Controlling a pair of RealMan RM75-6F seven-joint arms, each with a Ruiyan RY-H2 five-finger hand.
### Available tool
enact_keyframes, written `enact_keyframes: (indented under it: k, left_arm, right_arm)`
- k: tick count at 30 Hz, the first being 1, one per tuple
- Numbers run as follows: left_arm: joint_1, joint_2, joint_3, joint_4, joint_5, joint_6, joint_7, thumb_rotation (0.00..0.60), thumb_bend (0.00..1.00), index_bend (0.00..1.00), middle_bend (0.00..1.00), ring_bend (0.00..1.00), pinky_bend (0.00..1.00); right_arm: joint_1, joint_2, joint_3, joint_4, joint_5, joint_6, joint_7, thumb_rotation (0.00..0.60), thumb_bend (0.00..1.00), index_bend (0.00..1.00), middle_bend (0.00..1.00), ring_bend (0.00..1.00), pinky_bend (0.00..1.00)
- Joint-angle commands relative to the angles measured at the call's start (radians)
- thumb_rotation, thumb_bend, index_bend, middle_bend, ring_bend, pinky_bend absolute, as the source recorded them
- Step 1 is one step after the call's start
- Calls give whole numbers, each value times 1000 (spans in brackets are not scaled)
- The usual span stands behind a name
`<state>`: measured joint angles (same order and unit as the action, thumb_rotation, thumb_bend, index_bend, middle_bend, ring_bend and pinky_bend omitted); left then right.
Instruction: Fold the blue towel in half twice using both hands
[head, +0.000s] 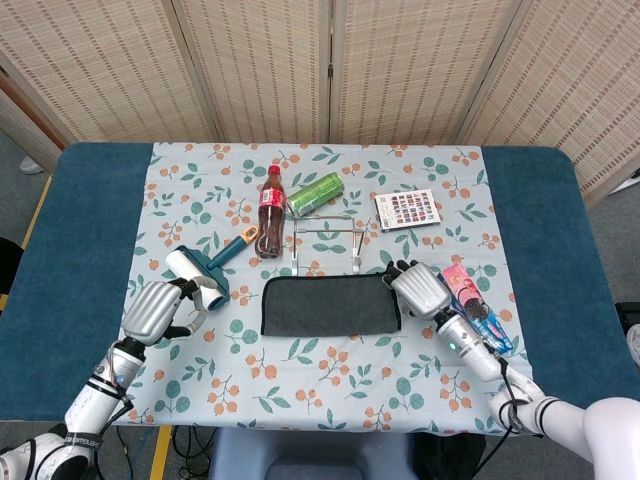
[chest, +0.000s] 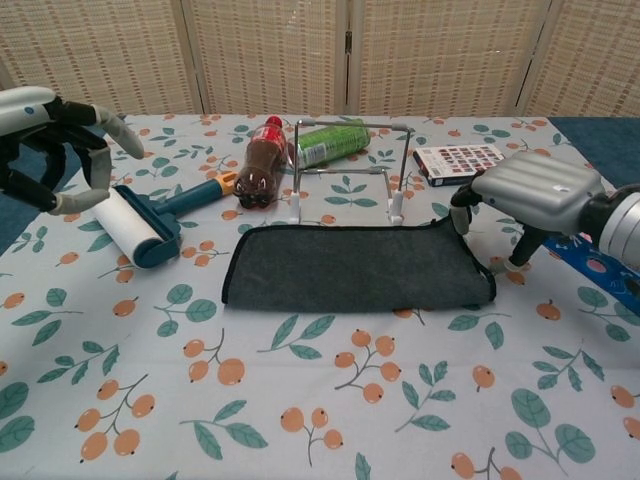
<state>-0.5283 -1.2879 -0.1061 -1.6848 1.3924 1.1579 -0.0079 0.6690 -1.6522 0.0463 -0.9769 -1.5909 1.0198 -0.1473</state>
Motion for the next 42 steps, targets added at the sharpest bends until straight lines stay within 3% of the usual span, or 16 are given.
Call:
enact_keyframes:
  k: [1,21,33,42]
  left_arm:
    - [1,0,0,0,0,-1,-2,600,363,304,559,450,647]
    - [8,-4,-1,8,-3,-9,-9,600,363,295,544,441,646]
    - [12,4,-2,2,-1,-10,-15,600,363,288,531,431,640]
    - [13,5,-3,1,1,-14,-23,600,363,282,521,423,639]
  right_arm:
    - [9,-13,-9,19,-11,1,4,600,76,443,385,286,502]
    - [38,-54,-22,63,-16,-1,19,600,105,444,382,285,502]
    - [50,-60,-30,66,-20,-2,30,600,394,459,400,285,502]
    - [51,-55,-34,61,-27,19,43,600,446,516,424,302,502]
